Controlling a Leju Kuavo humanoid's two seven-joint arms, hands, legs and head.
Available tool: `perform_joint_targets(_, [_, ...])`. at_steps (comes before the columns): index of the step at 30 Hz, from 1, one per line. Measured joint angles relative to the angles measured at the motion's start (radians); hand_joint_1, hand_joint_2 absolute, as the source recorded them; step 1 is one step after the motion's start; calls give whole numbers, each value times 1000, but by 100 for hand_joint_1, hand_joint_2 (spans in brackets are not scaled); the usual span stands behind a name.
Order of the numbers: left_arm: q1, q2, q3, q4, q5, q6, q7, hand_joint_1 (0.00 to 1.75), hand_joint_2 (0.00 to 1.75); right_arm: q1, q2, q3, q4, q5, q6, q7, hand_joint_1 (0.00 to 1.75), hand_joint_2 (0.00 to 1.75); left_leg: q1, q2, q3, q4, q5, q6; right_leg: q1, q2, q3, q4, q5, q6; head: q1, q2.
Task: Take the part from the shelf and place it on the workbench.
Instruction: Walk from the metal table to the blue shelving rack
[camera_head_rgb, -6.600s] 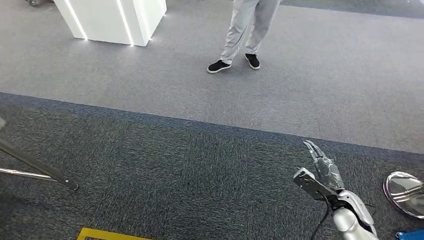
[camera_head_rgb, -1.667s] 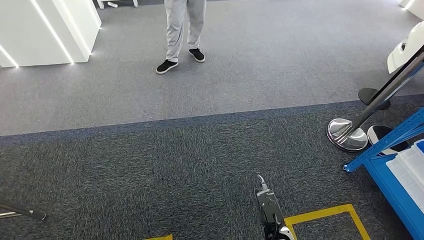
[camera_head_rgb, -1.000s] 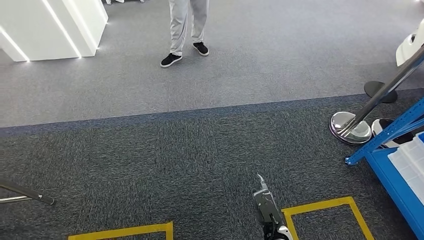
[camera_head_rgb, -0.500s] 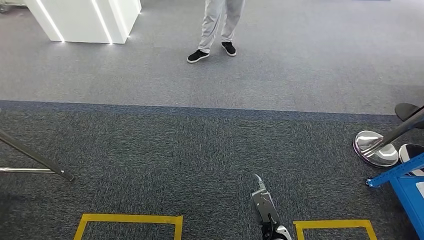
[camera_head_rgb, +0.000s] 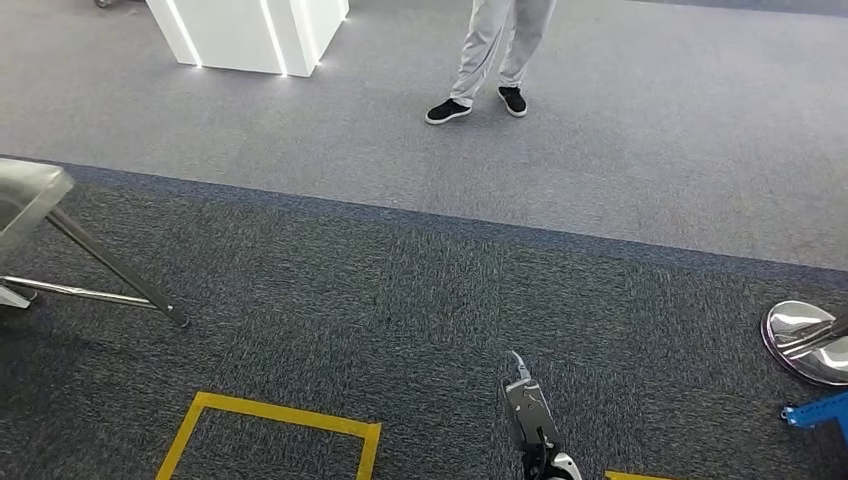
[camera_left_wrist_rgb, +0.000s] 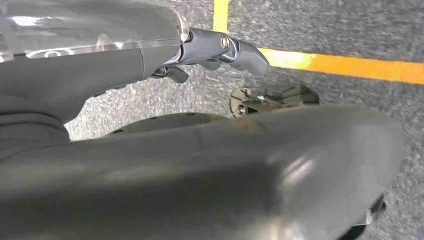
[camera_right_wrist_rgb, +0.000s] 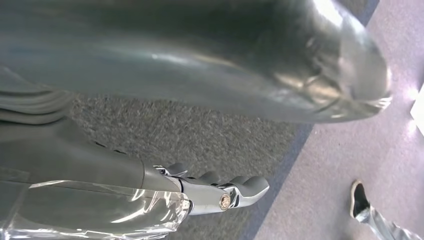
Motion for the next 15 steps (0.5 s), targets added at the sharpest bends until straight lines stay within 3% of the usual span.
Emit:
perform_joint_targets(2, [-1, 0, -3, 0, 0, 0, 0, 0, 0, 0, 0, 0, 3, -7, -4, -2, 0, 0, 0, 5, 72, -140, 52, 3, 1, -3, -1, 7, -5, 7, 0, 0])
perform_joint_targets(3, [-3, 1, -4, 0, 0, 0, 0, 0, 0, 0, 0, 0, 4, -8, -8, 0, 0, 0, -1, 6, 95, -184, 63, 7, 2, -4, -2, 10, -6, 12, 0, 0])
perform_joint_targets(7, [-3, 1, -8, 0, 0, 0, -2, 0, 0, 3, -3, 0, 4, -5, -34, 11, 0, 0, -7, 4, 105, -206, 65, 17, 6, -5, -5, 15, -8, 8, 0, 0])
perform_joint_targets(11, [-4, 2, -9, 0, 1, 0, -2, 0, 0, 4, -3, 0, 3, -9, -52, 9, 0, 175, -10, 4, 105, -211, 68, 43, -3, -4, -5, 15, -10, 43, 0, 0])
perform_joint_targets(13, [-5, 2, -9, 0, 1, 0, -2, 0, 0, 7, -4, 0, -1, -7, -56, 2, 0, 175, -6, 6, 106, -219, 75, 53, -6, 0, -36, 86, -56, 48, 0, 0])
perform_joint_targets(15, [-5, 2, -9, 0, 3, 0, -2, 0, 0, 15, -5, 0, -6, -17, -43, -9, 0, 175, -8, 9, 103, -219, 76, 58, -7, 2, -102, 224, -123, 51, 0, 0])
